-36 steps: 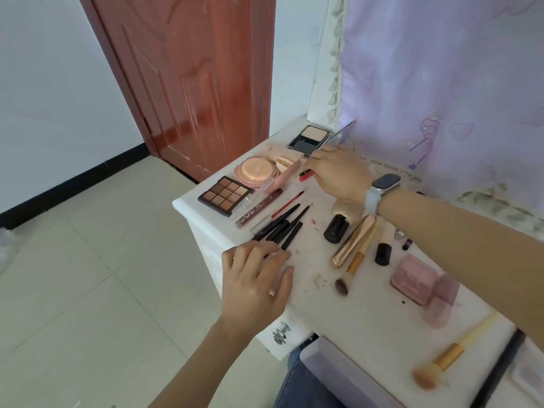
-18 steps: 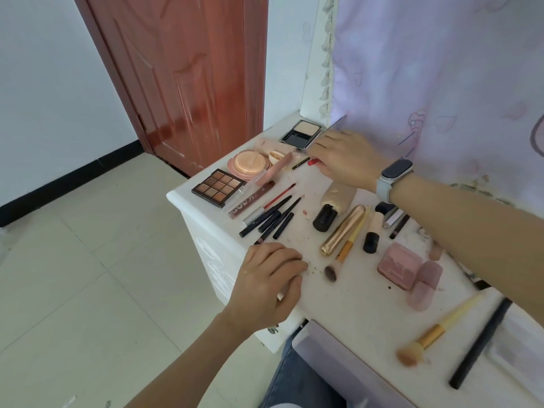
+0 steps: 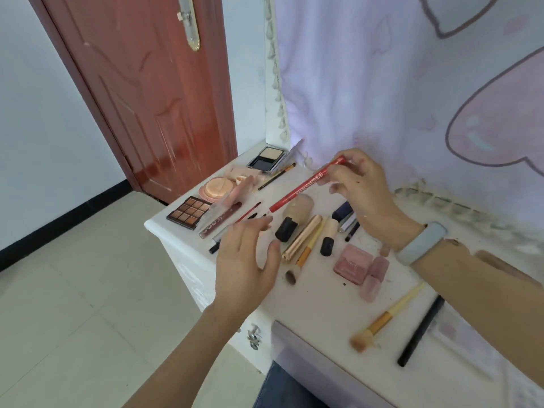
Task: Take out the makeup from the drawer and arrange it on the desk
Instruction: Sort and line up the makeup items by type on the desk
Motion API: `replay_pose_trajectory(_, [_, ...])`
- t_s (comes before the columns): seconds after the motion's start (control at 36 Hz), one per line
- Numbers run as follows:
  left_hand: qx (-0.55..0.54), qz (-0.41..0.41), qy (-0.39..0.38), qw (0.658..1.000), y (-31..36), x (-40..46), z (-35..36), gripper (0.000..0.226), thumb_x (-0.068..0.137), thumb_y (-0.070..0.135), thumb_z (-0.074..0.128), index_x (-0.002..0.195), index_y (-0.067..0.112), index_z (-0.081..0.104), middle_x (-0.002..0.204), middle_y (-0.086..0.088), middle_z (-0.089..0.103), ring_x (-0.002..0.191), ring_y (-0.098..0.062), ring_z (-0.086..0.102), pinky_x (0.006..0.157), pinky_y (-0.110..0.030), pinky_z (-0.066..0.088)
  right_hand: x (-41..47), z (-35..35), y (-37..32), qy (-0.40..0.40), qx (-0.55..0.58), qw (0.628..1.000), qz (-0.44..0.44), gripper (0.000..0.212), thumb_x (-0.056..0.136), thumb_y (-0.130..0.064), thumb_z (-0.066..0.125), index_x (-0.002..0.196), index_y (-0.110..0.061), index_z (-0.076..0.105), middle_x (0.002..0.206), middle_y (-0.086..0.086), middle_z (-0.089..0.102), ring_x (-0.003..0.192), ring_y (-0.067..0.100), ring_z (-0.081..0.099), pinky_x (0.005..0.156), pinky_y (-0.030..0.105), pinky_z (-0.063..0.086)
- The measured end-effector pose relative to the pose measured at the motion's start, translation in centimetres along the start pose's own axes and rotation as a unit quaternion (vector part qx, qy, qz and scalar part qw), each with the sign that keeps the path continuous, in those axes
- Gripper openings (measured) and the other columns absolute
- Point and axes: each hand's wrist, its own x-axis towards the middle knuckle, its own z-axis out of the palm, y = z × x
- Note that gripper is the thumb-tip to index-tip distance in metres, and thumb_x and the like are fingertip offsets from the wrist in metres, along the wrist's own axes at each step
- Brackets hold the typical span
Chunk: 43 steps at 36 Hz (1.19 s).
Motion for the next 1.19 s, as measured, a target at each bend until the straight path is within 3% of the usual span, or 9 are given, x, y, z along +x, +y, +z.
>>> replay_pose_trajectory(0.11, [0.03, 0.007, -0.025, 0.999, 3.5, 2.8, 0.5, 0.044, 0.088, 0.038, 0.048, 0.116, 0.007, 0.059, 0.109, -0.006, 0.061, 0.101, -0.017, 0.052, 0.083, -0.034, 0.045, -2.2, -1.0, -0.5, 0.0, 0.057, 0.997, 0.047, 0.019, 0.084, -0.001, 0.058, 0.075, -0.017, 0.058, 0.074, 0.008, 0.067, 0.068, 0.019, 0.065, 0.058, 0.024, 0.044])
replay_pose_trajectory(0.25, [0.031, 0.028, -0.057, 0.997, 6.2, 3.6, 2.0, 0.029, 0.095, 0.028, 0.047, 0.103, 0.005, 0.063, 0.083, -0.005, 0.065, 0.069, -0.024, 0.061, 0.054, -0.033, 0.048, -3.6, -2.8, -1.6, -0.021, 0.074, 0.994, 0.083, 0.018, 0.085, -0.001, 0.058, 0.074, -0.016, 0.059, 0.065, 0.004, 0.063, 0.062, 0.019, 0.061, 0.057, 0.029, 0.04])
replay_pose_trajectory(0.39, [0.077, 0.028, -0.04, 0.996, 7.7, 3.0, 2.7, 0.03, 0.096, 0.028, 0.04, 0.102, 0.007, 0.061, 0.078, -0.004, 0.062, 0.062, -0.026, 0.058, 0.046, -0.043, 0.049, -4.3, -4.8, -2.3, -0.085, -0.007, 0.995, 0.05, 0.009, 0.088, -0.009, 0.056, 0.08, -0.012, 0.059, 0.053, -0.003, 0.05, 0.049, 0.012, 0.044, 0.049, 0.019, 0.037])
replay_pose_trajectory(0.61, [0.119, 0.021, -0.011, 0.993, 8.8, 2.2, 1.8, 0.048, 0.098, 0.042, 0.029, 0.096, 0.009, 0.065, 0.066, -0.001, 0.062, 0.05, -0.02, 0.056, 0.038, -0.036, 0.045, -4.5, -4.7, -2.8, -0.129, -0.042, 0.991, 0.007, 0.011, 0.092, -0.013, 0.054, 0.081, -0.011, 0.056, 0.05, -0.007, 0.056, 0.044, 0.006, 0.045, 0.05, 0.012, 0.039])
replay_pose_trajectory(0.78, [0.125, -0.036, -0.004, 0.992, 8.1, 1.6, 0.9, 0.029, 0.092, 0.031, 0.044, 0.102, 0.018, 0.068, 0.058, 0.003, 0.061, 0.048, -0.019, 0.053, 0.045, -0.027, 0.04, -4.3, -3.6, -3.3, -0.159, -0.02, 0.987, 0.021, 0.013, 0.092, -0.004, 0.051, 0.083, -0.008, 0.059, 0.056, -0.001, 0.06, 0.045, 0.005, 0.048, 0.049, 0.012, 0.04])
replay_pose_trajectory(0.89, [0.086, -0.069, -0.019, 0.994, 7.0, 1.2, -0.3, 0.028, 0.092, 0.038, 0.051, 0.112, 0.024, 0.064, 0.065, 0.004, 0.065, 0.063, -0.013, 0.056, 0.055, -0.025, 0.045, -4.1, -2.9, -3.1, -0.175, -0.008, 0.984, 0.035, 0.01, 0.09, -0.003, 0.053, 0.085, -0.005, 0.061, 0.055, 0.002, 0.06, 0.046, 0.009, 0.05, 0.047, 0.014, 0.04])
replay_pose_trajectory(1.03, [0.022, -0.192, -0.078, 0.978, 3.8, 0.7, -2.0, 0.046, 0.086, 0.025, 0.06, 0.129, 0.03, 0.045, 0.068, 0.012, 0.056, 0.066, 0.002, 0.053, 0.062, -0.01, 0.039, -3.3, -1.9, -1.9, -0.082, 0.007, 0.996, 0.035, 0.013, 0.091, -0.003, 0.052, 0.087, -0.012, 0.061, 0.058, 0.0, 0.06, 0.047, 0.008, 0.05, 0.046, 0.015, 0.04])
replay_pose_trajectory(1.11, [-0.026, -0.266, -0.086, 0.96, 1.4, 0.5, -3.1, 0.052, 0.084, 0.001, 0.048, 0.13, 0.025, 0.041, 0.081, 0.01, 0.061, 0.07, -0.003, 0.054, 0.066, -0.018, 0.043, -3.2, -1.1, -1.0, -0.051, -0.048, 0.997, -0.026, 0.018, 0.09, -0.005, 0.054, 0.087, -0.022, 0.058, 0.067, -0.005, 0.061, 0.055, 0.003, 0.053, 0.055, 0.009, 0.042])
replay_pose_trajectory(1.19, [-0.027, -0.302, -0.098, 0.948, -0.8, 0.0, -4.0, 0.051, 0.087, -0.006, 0.035, 0.129, 0.023, 0.04, 0.101, 0.003, 0.063, 0.078, -0.016, 0.052, 0.063, -0.025, 0.04, -4.3, 0.3, 0.3, -0.075, -0.183, 0.967, -0.16, 0.015, 0.088, -0.006, 0.059, 0.09, -0.021, 0.058, 0.075, -0.022, 0.06, 0.06, 0.003, 0.052, 0.057, 0.008, 0.039])
